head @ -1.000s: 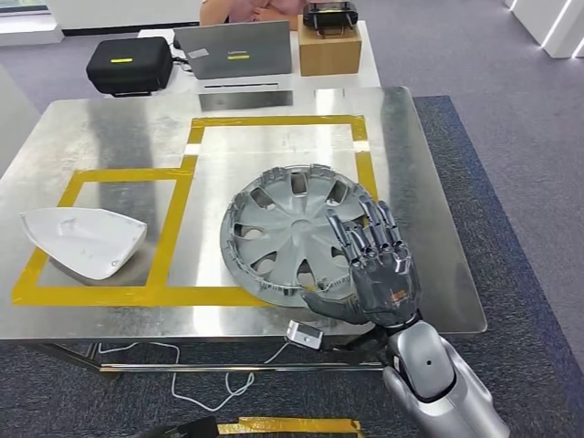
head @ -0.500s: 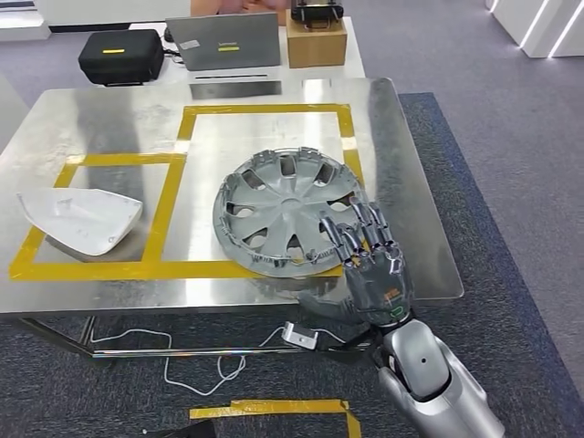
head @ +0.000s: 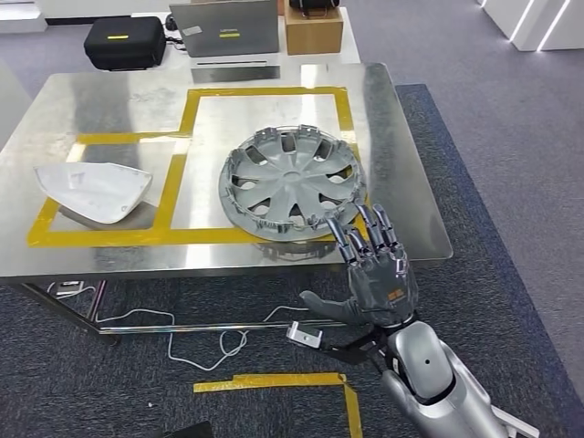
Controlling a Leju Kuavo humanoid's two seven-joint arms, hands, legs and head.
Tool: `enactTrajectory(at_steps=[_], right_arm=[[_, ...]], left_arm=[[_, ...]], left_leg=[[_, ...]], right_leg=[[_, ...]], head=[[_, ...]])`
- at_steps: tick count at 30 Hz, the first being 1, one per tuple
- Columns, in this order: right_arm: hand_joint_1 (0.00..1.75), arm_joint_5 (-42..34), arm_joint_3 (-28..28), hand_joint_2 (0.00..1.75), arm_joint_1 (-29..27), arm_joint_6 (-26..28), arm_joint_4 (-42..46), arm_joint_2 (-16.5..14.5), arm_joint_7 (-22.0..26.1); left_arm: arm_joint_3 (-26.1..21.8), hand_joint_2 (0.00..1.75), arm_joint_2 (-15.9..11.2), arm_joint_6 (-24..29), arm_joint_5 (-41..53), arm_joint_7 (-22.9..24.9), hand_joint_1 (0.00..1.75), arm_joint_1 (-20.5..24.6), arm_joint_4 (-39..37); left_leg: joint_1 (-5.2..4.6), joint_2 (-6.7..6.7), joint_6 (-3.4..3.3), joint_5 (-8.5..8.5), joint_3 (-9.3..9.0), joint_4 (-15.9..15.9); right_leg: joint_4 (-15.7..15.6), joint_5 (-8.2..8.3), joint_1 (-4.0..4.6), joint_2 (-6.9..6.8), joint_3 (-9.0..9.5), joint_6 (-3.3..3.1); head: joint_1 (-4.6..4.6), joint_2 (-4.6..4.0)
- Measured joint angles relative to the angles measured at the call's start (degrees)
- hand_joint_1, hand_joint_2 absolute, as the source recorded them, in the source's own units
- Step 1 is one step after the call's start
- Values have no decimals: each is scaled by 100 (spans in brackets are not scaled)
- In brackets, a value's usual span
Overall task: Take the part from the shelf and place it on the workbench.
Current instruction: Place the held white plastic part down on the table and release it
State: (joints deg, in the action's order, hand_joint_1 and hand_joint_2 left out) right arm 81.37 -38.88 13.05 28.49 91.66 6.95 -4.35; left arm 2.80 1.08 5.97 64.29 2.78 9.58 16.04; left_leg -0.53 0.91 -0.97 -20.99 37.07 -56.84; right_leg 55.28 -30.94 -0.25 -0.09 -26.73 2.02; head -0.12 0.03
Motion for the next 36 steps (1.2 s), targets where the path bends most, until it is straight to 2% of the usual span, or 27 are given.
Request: enactTrajectory(at_steps=[1, 2, 3, 4, 6, 7, 8, 9, 11, 13, 14, 16, 17, 18, 19, 21, 22, 23, 24, 26, 28, 29, 30, 32, 33, 34, 36], right_arm=[[0, 0, 5, 0, -8, -8, -1, 1, -6], [0, 1, 11, 0, -13, -21, -2, 2, -19], [0, 2, 16, 0, -18, -41, -2, 2, -40], [0, 7, 26, 0, -24, -63, -3, 2, -66], [0, 26, 67, 0, -64, -116, -11, 2, -138], [0, 35, 97, 0, -99, -136, -20, 2, -176], [0, 40, 136, 0, -146, -153, -30, 2, -212], [0, 38, 186, 0, -209, -162, -42, 2, -253], [0, 24, 321, 0, -366, -159, -61, 2, -325], [0, 2, 498, 0, -560, -128, -81, 2, -389], [0, -21, 605, 0, -677, -94, -100, 2, -415], [0, -111, 839, 0, -947, -20, -156, 3, -455], [0, -183, 972, 0, -1101, 17, -190, 3, -480], [0, -261, 1104, 0, -1256, 49, -223, 3, -508], [0, -352, 1246, 0, -1408, 87, -264, 3, -544], [0, -549, 1500, 0, -1690, 142, -359, 3, -621], [0, -668, 1635, 0, -1831, 157, -425, 2, -655], [0, -789, 1762, 0, -1972, 162, -497, 2, -676], [0, -931, 1907, 0, -2115, 163, -590, 2, -685], [0, -1208, 2202, 0, -2364, 153, -788, -3, -661], [0, -1513, 2492, 0, -2534, 90, -1001, -32, -549], [0, -1677, 2632, 0, -2600, 28, -1130, -63, -473], [0, -1841, 2777, 0, -2664, -63, -1284, -102, -399], [0, -2132, 3058, 0, -2782, -292, -1633, -206, -273], [0, -2274, 3185, 0, -2818, -436, -1814, -261, -208], [0, -2455, 3322, 0, -2836, -603, -2026, -327, -129], [0, -2850, 3617, 0, -2840, -968, -2518, -468, 22]], left_arm=[[-1, 0, -4, 2, 1, 1, 0, -6, 0], [-2, 0, -8, 2, 1, 3, 0, -12, 0], [-3, 0, -10, 3, 1, 5, 0, -20, 0], [-5, 0, -10, 5, 1, 7, 0, -25, 0], [-10, 0, -5, 13, -2, 8, 0, -36, 0], [-20, 0, -6, 22, -8, 9, 0, -41, 0], [-32, 0, -8, 34, -20, 9, 0, -47, 0], [-46, 0, -11, 51, -34, 10, 0, -54, 0], [-76, 0, -17, 87, -69, 9, 0, -66, 1], [-108, 0, -18, 127, -101, 7, 0, -85, 3], [-126, 0, -16, 152, -123, 6, 0, -102, 4], [-167, 0, -14, 206, -166, 6, 0, -165, 4], [-190, 0, -13, 235, -191, 6, 0, -198, 4], [-215, 0, -15, 263, -210, 6, 0, -231, 4], [-244, 0, -19, 297, -228, 6, 0, -260, 4], [-293, 0, -30, 364, -263, 6, 0, -314, 4], [-322, 0, -32, 396, -279, 5, 0, -345, 4], [-350, 0, -31, 422, -293, 4, 0, -379, 4], [-381, 0, -28, 452, -303, 3, 0, -415, 4], [-440, 0, -16, 504, -311, -3, 0, -475, 4], [-499, 0, -1, 556, -314, -20, 0, -512, 4], [-530, 0, 5, 579, -319, -32, 0, -523, 4], [-560, 0, 6, 600, -325, -45, 0, -532, 4], [-619, 0, 7, 622, -342, -70, 0, -558, 4], [-644, 0, 9, 628, -345, -84, 0, -578, 4], [-669, 0, 12, 635, -348, -96, 0, -596, 4], [-703, 0, 17, 646, -341, -115, 0, -612, 4]], left_leg=[[9, -9, 33, 9, 19, 1], [17, -22, 71, -86, 61, -60], [27, -35, 107, -281, 126, -219], [46, -46, 140, -566, 214, -491], [79, -50, 191, -1090, 382, -1251], [91, -50, 206, -1187, 405, -1547], [101, -50, 215, -1152, 353, -1683], [111, -51, 218, -1012, 197, -1596], [127, -70, 214, -780, -360, -917], [120, -119, 174, -841, -869, -157], [106, -140, 145, -905, -984, 44], [89, -135, 60, -883, -959, 104], [87, -121, 7, -839, -919, 106], [89, -106, -47, -788, -868, 114], [86, -92, -94, -731, -803, 121], [44, -80, -151, -627, -658, 114], [17, -76, -168, -575, -586, 111], [-13, -74, -182, -528, -520, 107], [-43, -73, -192, -483, -460, 105], [-92, -75, -202, -406, -374, 101], [-129, -71, -187, -338, -323, 91], [-129, -64, -170, -300, -306, 89], [-130, -58, -149, -260, -289, 88], [-116, -66, -88, -274, -253, 59], [-111, -76, -45, -408, -219, -37], [-97, -86, 5, -638, -158, -241], [-32, -92, 103, -1204, 21, -957]], right_leg=[[3, 53, -3, -5, -53, -44], [-7, 106, -14, -12, -95, -102], [-19, 176, -29, -20, -156, -158], [-21, 245, -39, -26, -216, -193], [-16, 386, -40, -26, -385, -208], [-9, 453, -40, -25, -476, -202], [1, 516, -41, -25, -569, -191], [15, 573, -44, -25, -657, -174], [57, 669, -45, -24, -809, -123], [97, 753, -36, -27, -899, -54], [103, 798, -32, -30, -923, -20], [90, 876, -46, -31, -951, 43], [121, 823, -54, -26, -993, 68], [247, 666, -61, -18, -1061, 90], [511, 411, -65, -11, -1164, 106], [1290, -137, -63, -7, -1381, 123], [1630, -270, -56, -7, -1435, 118], [1794, -266, -45, -6, -1404, 99], [1750, -160, -27, -5, -1268, 62], [1068, 97, 35, -8, -710, -68], [239, 115, 87, -26, -132, -181], [3, 74, 105, -33, 17, -208], [-105, 66, 114, -36, 77, -212], [-173, 146, 86, -46, 37, -225], [-192, 198, 64, -53, 1, -244], [-205, 256, 39, -60, -49, -263], [-172, 355, 30, -65, -187, -284]], head=[[5, -1], [3, -1], [-9, -1], [-19, -1], [-44, -1], [-44, -1], [-47, -1], [-47, -1], [-49, -1], [-50, -1], [-51, 0], [-53, -1], [-49, 0], [-38, -1], [-27, -1], [-7, -1], [-7, -1], [-7, -1], [-6, -1], [-9, 0], [-15, -1], [-16, 0], [-13, -1], [-7, 0], [-9, 0], [-16, 0], [-29, -1]])
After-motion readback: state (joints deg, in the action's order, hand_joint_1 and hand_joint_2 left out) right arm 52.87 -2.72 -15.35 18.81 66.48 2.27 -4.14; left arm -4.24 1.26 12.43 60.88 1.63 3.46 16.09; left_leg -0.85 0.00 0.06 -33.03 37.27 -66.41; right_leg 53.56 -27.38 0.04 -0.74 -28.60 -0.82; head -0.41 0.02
